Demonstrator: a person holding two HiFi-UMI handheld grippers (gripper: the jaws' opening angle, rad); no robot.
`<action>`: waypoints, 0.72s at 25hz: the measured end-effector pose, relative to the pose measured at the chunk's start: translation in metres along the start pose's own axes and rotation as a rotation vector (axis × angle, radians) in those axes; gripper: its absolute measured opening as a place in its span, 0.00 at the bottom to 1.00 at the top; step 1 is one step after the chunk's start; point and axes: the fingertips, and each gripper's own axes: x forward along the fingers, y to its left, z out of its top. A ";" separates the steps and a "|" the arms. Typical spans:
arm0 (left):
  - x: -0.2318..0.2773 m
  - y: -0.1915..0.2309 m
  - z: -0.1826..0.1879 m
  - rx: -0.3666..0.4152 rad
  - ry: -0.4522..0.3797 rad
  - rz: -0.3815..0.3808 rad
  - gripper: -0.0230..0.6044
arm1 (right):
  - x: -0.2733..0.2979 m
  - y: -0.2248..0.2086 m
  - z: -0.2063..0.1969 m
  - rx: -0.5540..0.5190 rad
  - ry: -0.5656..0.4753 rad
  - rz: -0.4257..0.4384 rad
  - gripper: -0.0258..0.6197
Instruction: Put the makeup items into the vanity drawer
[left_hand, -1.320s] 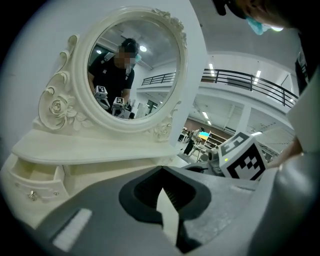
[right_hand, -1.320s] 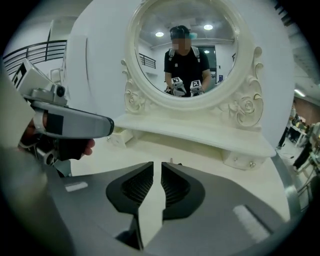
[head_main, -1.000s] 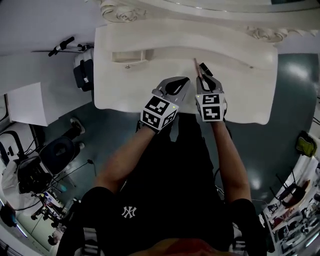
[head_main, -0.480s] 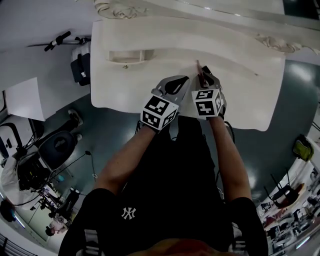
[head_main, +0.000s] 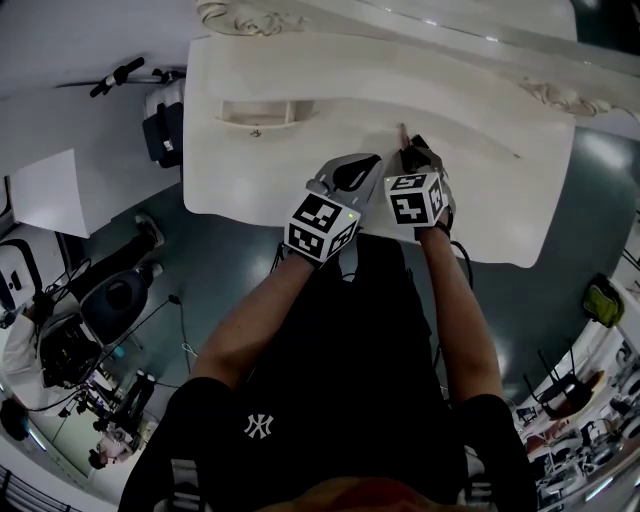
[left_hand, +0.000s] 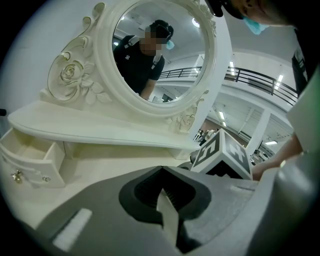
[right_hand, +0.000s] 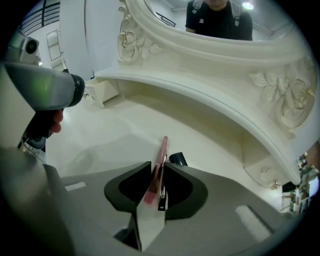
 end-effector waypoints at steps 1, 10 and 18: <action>0.000 0.000 0.000 -0.001 -0.001 0.001 0.04 | 0.001 0.000 0.000 -0.011 0.015 -0.003 0.21; -0.007 0.003 0.000 -0.005 -0.017 0.000 0.04 | -0.006 0.005 0.006 -0.049 0.001 -0.030 0.16; -0.023 0.009 0.003 -0.006 -0.041 0.012 0.04 | -0.034 0.021 0.028 -0.098 -0.079 -0.013 0.16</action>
